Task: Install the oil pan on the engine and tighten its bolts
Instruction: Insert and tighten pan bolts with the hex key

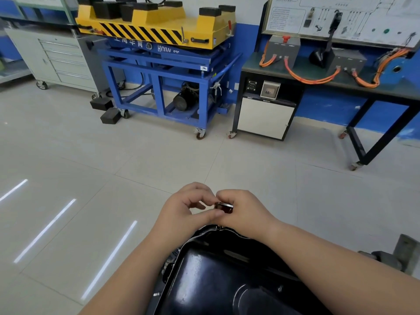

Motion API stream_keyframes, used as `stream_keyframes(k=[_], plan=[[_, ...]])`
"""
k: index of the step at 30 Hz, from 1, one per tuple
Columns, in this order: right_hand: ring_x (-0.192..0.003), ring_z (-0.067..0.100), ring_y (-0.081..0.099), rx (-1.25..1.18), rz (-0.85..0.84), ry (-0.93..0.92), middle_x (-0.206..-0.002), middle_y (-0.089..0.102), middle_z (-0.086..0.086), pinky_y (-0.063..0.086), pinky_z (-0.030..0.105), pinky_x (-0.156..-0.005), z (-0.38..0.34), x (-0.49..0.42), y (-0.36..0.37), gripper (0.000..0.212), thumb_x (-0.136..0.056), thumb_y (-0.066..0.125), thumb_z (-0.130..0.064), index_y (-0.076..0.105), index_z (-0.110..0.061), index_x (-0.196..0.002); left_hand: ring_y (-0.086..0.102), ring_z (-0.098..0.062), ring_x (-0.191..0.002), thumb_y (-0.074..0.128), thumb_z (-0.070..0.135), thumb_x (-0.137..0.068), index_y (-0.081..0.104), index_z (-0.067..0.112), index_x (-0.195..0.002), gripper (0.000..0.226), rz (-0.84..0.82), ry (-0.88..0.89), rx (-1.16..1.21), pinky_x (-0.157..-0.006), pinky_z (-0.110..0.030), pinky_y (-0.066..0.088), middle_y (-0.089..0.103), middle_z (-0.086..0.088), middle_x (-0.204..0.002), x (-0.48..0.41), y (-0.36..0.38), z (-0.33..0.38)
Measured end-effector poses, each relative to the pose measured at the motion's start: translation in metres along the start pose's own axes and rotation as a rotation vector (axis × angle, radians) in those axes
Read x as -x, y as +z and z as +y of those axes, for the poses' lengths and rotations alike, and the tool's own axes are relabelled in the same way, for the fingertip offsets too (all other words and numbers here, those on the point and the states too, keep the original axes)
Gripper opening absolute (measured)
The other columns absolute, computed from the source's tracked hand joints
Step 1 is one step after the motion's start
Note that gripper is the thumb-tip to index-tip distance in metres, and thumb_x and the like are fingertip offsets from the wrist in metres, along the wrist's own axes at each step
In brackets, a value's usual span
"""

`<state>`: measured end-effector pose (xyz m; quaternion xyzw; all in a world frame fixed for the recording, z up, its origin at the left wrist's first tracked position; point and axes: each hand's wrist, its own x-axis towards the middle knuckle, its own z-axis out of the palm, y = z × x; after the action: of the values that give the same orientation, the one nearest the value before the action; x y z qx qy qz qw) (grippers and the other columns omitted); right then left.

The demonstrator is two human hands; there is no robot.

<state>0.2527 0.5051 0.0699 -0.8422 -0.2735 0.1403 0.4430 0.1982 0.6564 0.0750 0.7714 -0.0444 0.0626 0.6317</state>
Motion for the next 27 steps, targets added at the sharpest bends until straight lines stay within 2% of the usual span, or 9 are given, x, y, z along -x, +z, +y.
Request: stream_keyframes(k=[2,6,9,12,14,17,21,24,27], plan=[[-0.060,0.012,0.039,0.017,-0.003,0.007,-0.063,0.046,0.003,0.036,0.030,-0.060,-0.001,0.000,-0.001,0.036,-0.073,0.077,-0.020,0.044,-0.020,-0.059,0.056,-0.005,-0.076,0.079,0.002,-0.067,0.073,0.015,-0.073,0.016,0.028,0.045,-0.073,-0.076,-0.020,0.044,0.062,0.006,-0.081,-0.002,0.003,-0.001],[-0.072,0.021,0.064,-0.023,-0.110,0.038,-0.078,0.069,0.006,0.051,0.033,-0.075,-0.002,0.001,-0.009,0.010,-0.081,0.069,-0.011,0.068,-0.021,-0.084,0.054,-0.004,-0.076,0.077,0.005,-0.070,0.074,0.026,-0.073,0.022,0.028,0.092,-0.146,-0.075,-0.013,0.039,0.060,0.007,-0.082,-0.004,0.001,-0.001],[-0.068,0.014,0.068,-0.022,-0.125,0.070,-0.067,0.070,-0.004,0.053,0.028,-0.074,0.000,0.001,-0.012,0.024,-0.081,0.065,-0.005,0.067,-0.026,-0.069,0.057,-0.006,-0.081,0.074,0.013,-0.073,0.075,0.034,-0.079,0.022,-0.020,0.126,-0.156,-0.079,-0.014,0.042,0.062,0.004,-0.086,-0.006,0.000,-0.002],[-0.059,0.003,0.062,-0.041,-0.066,0.075,-0.057,0.065,-0.011,0.051,0.020,-0.065,0.001,0.000,-0.011,0.033,-0.077,0.071,-0.008,0.064,-0.033,-0.057,0.059,-0.009,-0.079,0.070,0.017,-0.071,0.072,0.032,-0.092,0.026,-0.022,0.105,-0.075,-0.078,-0.019,0.047,0.065,0.005,-0.086,-0.004,0.004,-0.007],[-0.050,-0.002,0.050,-0.038,-0.029,0.064,-0.049,0.056,-0.015,0.040,0.014,-0.056,0.003,-0.001,-0.009,0.039,-0.072,0.076,-0.010,0.058,-0.034,-0.048,0.060,-0.010,-0.077,0.073,0.017,-0.066,0.069,0.025,-0.094,0.030,0.010,0.028,0.015,-0.076,-0.023,0.049,0.066,0.008,-0.081,-0.004,0.005,-0.013],[-0.054,0.007,0.046,-0.117,-0.012,0.051,-0.054,0.050,-0.012,0.040,0.022,-0.059,0.006,-0.003,-0.005,0.037,-0.069,0.075,-0.007,0.050,-0.027,-0.051,0.060,-0.012,-0.074,0.075,0.017,-0.063,0.066,0.014,-0.082,0.022,-0.005,-0.024,0.045,-0.074,-0.028,0.050,0.065,0.007,-0.075,-0.006,0.005,-0.019],[-0.050,0.001,0.036,-0.077,-0.021,0.012,-0.048,0.043,-0.016,0.032,0.014,-0.051,0.005,-0.003,0.000,0.030,-0.066,0.069,-0.018,0.044,-0.029,-0.054,0.061,-0.016,-0.076,0.076,0.014,-0.062,0.067,0.010,-0.070,0.013,-0.050,-0.004,0.059,-0.076,-0.036,0.049,0.064,0.002,-0.080,-0.010,0.006,-0.022],[-0.055,0.008,0.051,-0.061,-0.087,-0.006,-0.055,0.054,-0.015,0.044,0.026,-0.060,0.004,-0.002,-0.004,0.033,-0.076,0.069,-0.013,0.053,-0.036,-0.058,0.059,-0.014,-0.073,0.076,0.014,-0.060,0.067,0.024,-0.057,0.014,-0.031,-0.022,0.091,-0.074,-0.029,0.048,0.060,0.015,-0.076,-0.012,0.007,-0.023],[-0.067,0.017,0.065,-0.025,-0.128,0.028,-0.068,0.069,0.002,0.052,0.037,-0.073,0.004,-0.001,-0.010,0.027,-0.079,0.066,-0.010,0.063,-0.033,-0.064,0.058,-0.012,-0.074,0.074,0.015,-0.062,0.072,0.029,-0.062,0.014,-0.076,-0.022,0.098,-0.075,-0.023,0.046,0.060,0.015,-0.081,-0.012,0.004,-0.025]])
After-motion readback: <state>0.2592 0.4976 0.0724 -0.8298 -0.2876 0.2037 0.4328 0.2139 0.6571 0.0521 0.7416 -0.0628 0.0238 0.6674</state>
